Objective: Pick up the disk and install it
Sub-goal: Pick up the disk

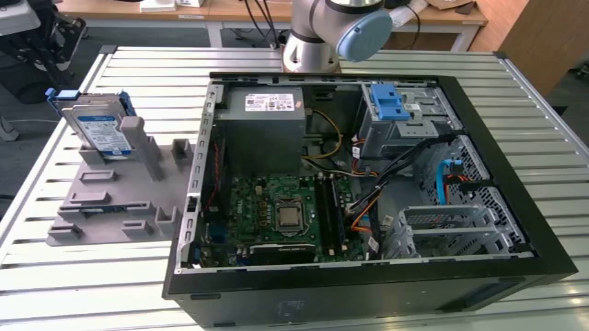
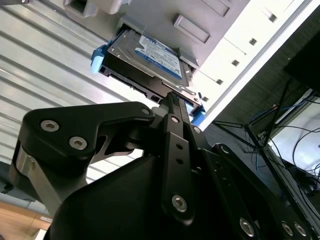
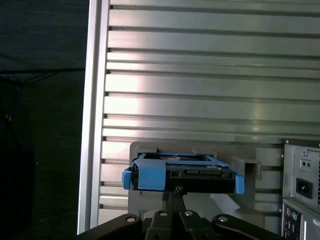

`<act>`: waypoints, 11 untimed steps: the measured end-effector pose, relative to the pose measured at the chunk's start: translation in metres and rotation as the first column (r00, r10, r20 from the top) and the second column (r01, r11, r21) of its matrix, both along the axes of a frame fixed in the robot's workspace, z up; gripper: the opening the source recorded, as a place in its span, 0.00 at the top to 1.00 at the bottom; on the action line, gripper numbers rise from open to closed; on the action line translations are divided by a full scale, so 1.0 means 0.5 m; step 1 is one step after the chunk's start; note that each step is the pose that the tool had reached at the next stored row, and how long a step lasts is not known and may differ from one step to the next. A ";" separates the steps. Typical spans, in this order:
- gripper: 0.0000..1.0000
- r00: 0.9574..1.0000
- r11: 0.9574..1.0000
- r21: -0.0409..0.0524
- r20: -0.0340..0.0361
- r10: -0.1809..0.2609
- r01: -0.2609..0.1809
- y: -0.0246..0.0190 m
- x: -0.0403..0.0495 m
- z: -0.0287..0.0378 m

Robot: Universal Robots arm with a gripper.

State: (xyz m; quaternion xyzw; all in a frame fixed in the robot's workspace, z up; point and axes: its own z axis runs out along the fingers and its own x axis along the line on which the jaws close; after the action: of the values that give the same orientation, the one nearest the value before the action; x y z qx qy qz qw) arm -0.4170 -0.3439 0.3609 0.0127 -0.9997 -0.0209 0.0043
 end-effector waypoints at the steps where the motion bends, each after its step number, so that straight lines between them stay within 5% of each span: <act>1: 0.89 1.000 1.000 0.000 0.000 0.004 -0.004 0.0000 0.000 0.000; 11: 0.89 0.999 0.999 0.000 0.000 0.046 -0.046 0.0000 0.000 0.000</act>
State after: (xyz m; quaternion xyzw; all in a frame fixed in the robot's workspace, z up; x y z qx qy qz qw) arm -0.4170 -0.3439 0.3607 0.0357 -0.9991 -0.0208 0.0048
